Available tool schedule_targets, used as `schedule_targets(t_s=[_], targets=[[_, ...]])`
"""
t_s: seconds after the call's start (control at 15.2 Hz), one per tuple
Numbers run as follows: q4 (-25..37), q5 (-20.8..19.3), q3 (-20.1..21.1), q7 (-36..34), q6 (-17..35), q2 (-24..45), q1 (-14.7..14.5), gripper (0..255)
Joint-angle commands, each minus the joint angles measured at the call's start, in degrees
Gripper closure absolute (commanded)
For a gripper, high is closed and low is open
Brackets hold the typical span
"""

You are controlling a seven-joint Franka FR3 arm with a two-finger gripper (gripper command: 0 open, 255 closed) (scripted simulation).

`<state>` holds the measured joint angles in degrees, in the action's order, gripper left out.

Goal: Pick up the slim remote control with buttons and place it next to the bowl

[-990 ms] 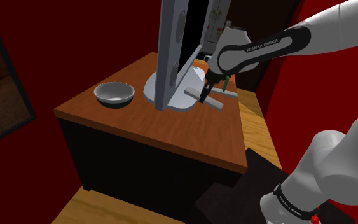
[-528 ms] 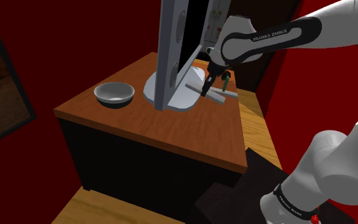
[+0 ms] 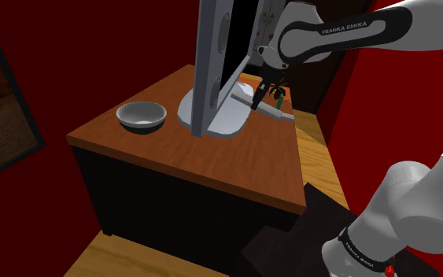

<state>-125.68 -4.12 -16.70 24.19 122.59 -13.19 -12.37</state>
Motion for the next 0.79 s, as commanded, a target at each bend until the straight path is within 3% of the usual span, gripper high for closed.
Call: schedule_targets(t_s=[0.0, 0.73], targets=[[1.0, 0.0, 0.9, -1.5, -0.9, 0.1, -0.6, 255], [10.6, 0.7, 7.3, -15.1, -2.2, 9.2, -8.4, 255]])
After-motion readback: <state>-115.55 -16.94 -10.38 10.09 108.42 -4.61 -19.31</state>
